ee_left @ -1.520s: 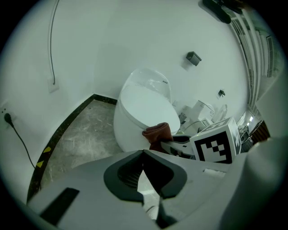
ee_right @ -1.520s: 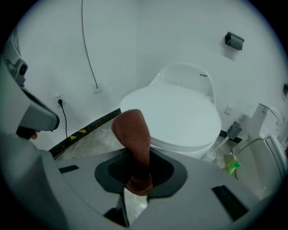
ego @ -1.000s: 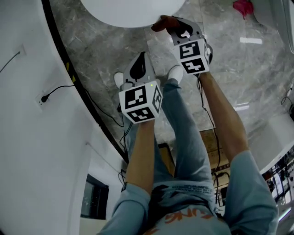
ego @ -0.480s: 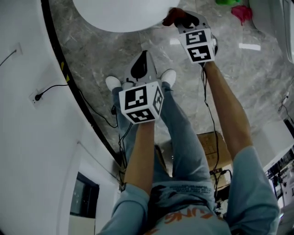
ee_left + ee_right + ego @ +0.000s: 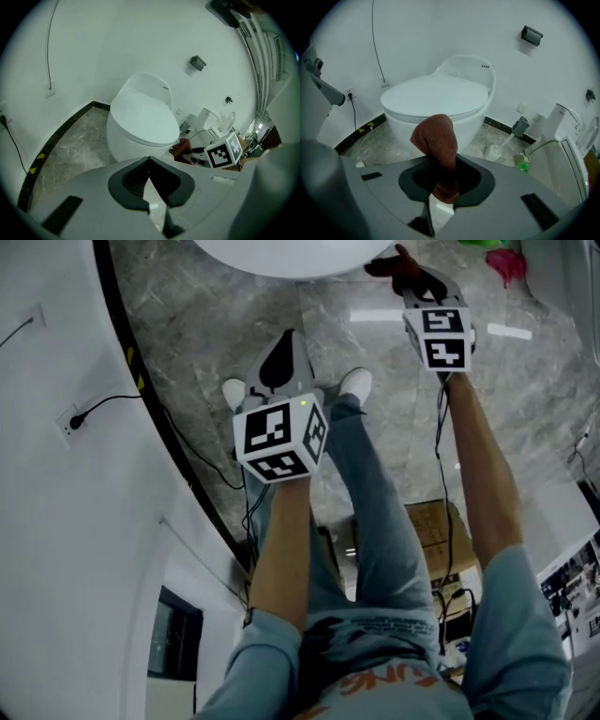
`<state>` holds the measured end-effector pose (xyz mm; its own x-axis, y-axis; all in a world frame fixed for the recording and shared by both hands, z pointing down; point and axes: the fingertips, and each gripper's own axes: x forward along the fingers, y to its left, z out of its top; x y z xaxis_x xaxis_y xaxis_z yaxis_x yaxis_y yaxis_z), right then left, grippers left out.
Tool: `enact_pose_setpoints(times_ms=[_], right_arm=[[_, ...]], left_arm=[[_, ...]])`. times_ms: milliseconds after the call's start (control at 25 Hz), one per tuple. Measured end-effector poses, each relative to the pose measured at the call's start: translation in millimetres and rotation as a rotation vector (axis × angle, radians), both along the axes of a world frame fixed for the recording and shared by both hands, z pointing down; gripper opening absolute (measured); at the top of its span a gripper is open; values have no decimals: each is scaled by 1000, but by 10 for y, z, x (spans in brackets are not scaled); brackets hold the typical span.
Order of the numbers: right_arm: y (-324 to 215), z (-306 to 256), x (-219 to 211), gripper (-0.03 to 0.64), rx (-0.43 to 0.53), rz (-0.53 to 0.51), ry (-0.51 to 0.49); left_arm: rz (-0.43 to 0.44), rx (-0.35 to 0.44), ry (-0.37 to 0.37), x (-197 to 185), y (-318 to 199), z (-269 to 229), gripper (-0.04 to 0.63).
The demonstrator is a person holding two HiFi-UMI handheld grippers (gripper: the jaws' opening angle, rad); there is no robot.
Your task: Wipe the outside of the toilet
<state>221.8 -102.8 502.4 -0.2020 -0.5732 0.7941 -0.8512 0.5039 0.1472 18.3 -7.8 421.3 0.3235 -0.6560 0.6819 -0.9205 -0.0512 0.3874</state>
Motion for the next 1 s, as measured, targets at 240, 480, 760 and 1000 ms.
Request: enact_pose_setpoints(times_ms=[240, 480, 760, 1000], right_arm=[[707, 18, -611, 75, -37, 1, -27], [940, 165, -1893, 75, -78, 3, -167], [444, 499, -2805, 75, -74, 88, -291], [95, 791, -3069, 75, -72, 170, -318]], left_arm=[[65, 3, 30, -451, 167, -30, -5], [67, -30, -15, -1392, 242, 125, -5], [94, -61, -16, -1981, 214, 412, -6], [136, -79, 1, -2101, 132, 642, -6]])
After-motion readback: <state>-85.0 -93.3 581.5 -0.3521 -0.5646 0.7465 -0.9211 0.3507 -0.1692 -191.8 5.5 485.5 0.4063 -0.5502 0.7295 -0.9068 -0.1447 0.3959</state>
